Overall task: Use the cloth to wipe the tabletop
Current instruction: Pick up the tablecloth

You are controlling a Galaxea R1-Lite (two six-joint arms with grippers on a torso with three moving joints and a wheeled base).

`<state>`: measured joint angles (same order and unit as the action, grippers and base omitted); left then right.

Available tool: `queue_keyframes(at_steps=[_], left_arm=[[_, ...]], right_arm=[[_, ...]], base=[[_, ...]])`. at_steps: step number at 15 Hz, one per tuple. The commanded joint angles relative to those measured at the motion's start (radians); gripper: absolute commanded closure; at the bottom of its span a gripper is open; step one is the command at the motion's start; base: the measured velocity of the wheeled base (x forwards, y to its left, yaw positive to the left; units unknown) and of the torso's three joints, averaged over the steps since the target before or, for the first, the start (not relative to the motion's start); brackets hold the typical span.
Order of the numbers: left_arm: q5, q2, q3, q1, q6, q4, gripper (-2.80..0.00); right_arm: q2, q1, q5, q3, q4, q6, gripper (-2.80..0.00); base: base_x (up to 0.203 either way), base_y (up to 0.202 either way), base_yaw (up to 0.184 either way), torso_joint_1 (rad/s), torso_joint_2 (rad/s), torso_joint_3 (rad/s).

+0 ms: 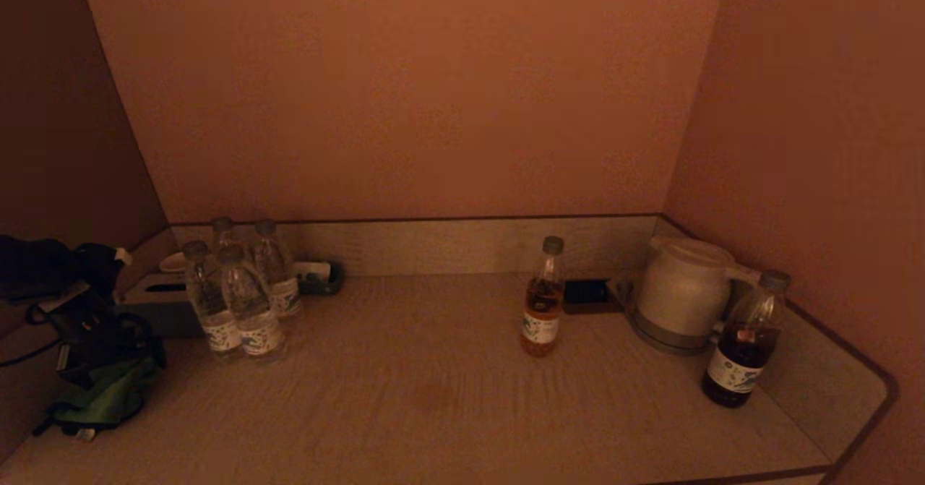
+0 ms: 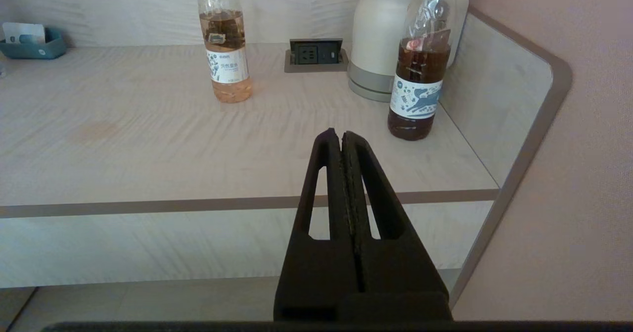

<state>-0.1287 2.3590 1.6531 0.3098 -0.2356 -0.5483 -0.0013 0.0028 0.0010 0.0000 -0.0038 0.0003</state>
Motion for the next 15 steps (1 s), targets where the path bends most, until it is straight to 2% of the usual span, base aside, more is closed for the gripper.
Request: queue_keyframes(at_steps=[1, 4, 5, 15], left_arm=[[-0.003, 0.028, 0.013, 0.002, -0.004, -0.004, -2.80], [-0.005, 0.034, 0.013, 0.005, -0.004, -0.004, -2.80], [-0.005, 0.034, 0.013, 0.005, -0.004, -0.004, 0.00], [0.000, 0.016, 0.011, 0.005, -0.027, -0.009, 0.00]], right_arm=[[0.001, 0.000, 0.001, 0.000, -0.001, 0.000, 0.00], [0.001, 0.000, 0.001, 0.000, -0.001, 0.000, 0.00], [0.001, 0.000, 0.001, 0.000, -0.001, 0.000, 0.00], [0.001, 0.000, 0.001, 0.000, -0.001, 0.000, 0.00]], base=[[0.000, 0.000, 0.000, 0.000, 0.00, 0.000], [0.000, 0.000, 0.000, 0.000, 0.00, 0.000], [0.000, 0.000, 0.000, 0.000, 0.00, 0.000], [0.000, 0.000, 0.000, 0.000, 0.00, 0.000]])
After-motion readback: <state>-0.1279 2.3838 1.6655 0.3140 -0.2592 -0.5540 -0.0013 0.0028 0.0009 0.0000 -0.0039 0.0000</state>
